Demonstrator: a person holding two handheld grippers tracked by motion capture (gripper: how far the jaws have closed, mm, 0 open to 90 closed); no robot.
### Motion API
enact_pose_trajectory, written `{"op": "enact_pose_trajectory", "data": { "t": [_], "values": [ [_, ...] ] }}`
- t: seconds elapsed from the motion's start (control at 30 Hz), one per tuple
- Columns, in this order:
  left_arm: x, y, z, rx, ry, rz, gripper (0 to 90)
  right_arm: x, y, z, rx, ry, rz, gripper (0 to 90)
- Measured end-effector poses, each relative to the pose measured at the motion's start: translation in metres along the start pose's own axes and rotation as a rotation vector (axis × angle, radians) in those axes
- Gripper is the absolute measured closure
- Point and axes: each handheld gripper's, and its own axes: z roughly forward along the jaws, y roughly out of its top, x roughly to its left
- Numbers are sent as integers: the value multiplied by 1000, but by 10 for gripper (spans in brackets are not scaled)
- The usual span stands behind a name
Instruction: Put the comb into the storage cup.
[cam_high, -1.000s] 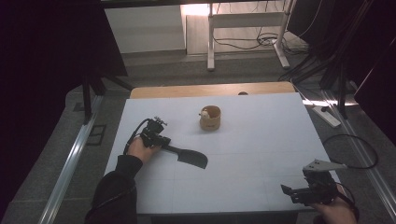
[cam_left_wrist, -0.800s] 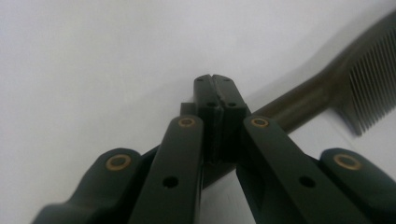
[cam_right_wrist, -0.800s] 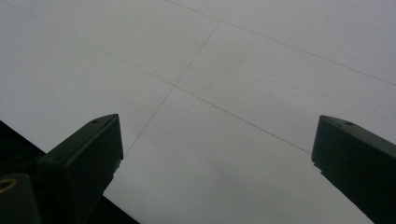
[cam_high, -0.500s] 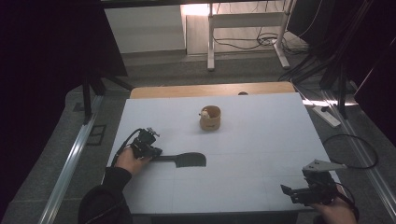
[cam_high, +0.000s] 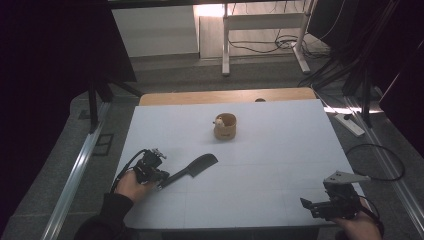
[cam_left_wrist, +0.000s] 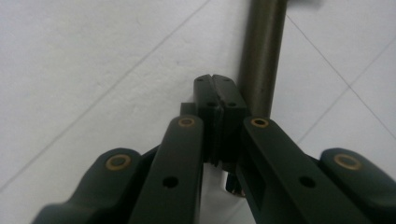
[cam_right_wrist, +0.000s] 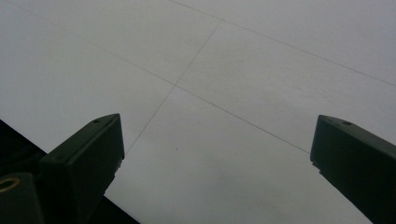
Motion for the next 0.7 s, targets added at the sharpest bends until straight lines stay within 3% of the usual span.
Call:
{"op": "enact_pose_trajectory", "data": {
  "t": [0.4, 0.57, 0.7],
  "values": [
    [-12, 0, 2, 14, -10, -15, 885, 0, 0, 0, 1, 1, -3, 36],
    [-16, -2, 0, -4, -18, -33, 884, 0, 0, 0, 1, 1, -4, 37],
    [-15, -5, -6, -43, 3, -54, 883, 1, 0, 0, 1, 1, -6, 38]
  ]
}}
